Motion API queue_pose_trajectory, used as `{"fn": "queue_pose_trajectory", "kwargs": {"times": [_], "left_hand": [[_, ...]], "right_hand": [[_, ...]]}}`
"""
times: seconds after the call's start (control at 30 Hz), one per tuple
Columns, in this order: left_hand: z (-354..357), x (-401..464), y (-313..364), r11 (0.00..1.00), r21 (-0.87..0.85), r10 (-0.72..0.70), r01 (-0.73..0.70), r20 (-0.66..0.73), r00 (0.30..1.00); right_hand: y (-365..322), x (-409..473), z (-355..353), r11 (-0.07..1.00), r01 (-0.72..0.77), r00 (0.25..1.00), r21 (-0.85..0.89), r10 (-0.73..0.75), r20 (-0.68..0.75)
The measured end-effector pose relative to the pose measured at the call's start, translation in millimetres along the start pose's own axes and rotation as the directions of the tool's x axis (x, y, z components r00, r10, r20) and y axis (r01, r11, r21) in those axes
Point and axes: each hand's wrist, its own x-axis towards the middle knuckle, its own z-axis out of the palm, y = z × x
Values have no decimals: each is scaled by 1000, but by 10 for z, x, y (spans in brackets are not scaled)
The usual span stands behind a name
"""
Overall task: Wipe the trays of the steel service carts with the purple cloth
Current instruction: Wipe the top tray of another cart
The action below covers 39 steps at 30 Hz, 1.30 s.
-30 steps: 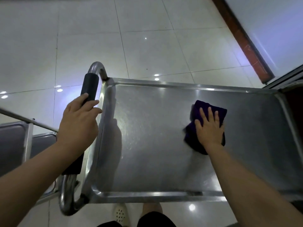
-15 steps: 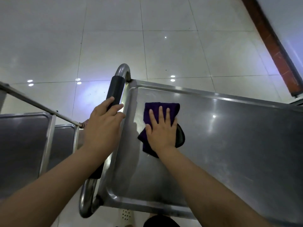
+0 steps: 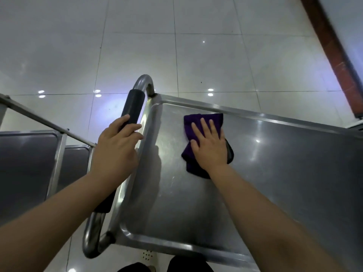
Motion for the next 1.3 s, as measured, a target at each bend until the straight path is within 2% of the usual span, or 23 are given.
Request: {"fn": "queue_pose_trajectory", "kwargs": {"times": [0.13, 0.33, 0.43, 0.53, 0.63, 0.83, 1.03, 1.13, 1.3], "left_hand": [[-2, 14, 11, 999, 49, 9, -13, 72, 997], [-26, 24, 92, 998, 67, -28, 19, 133, 991], [-13, 47, 95, 997, 70, -24, 14, 146, 989], [-40, 44, 69, 996, 76, -51, 36, 201, 978], [-63, 19, 40, 995, 85, -71, 52, 241, 968], [-74, 40, 20, 995, 74, -77, 61, 240, 968], [-97, 52, 21, 994, 59, -102, 91, 223, 969], [-98, 57, 8, 992, 79, -111, 96, 220, 969], [-66, 87, -8, 989, 102, -126, 106, 222, 967]], "right_hand": [[689, -237, -74, 980, -198, 979, 21, 199, -46], [1455, -459, -211, 901, -433, 899, 32, 434, -50], [1423, -392, -227, 863, -502, 862, 51, 505, -44], [1110, -268, -195, 827, -557, 827, 70, 561, -43], [663, -136, -132, 880, -472, 879, 50, 474, -50], [-345, 151, 3, 989, -148, 989, -7, 148, -11], [-1191, 445, 104, 987, 156, 987, -29, -155, 38], [-1202, 736, 77, 978, 208, 978, -26, -208, 30], [-937, 981, -7, 981, 194, 981, -6, -194, 9]]}}
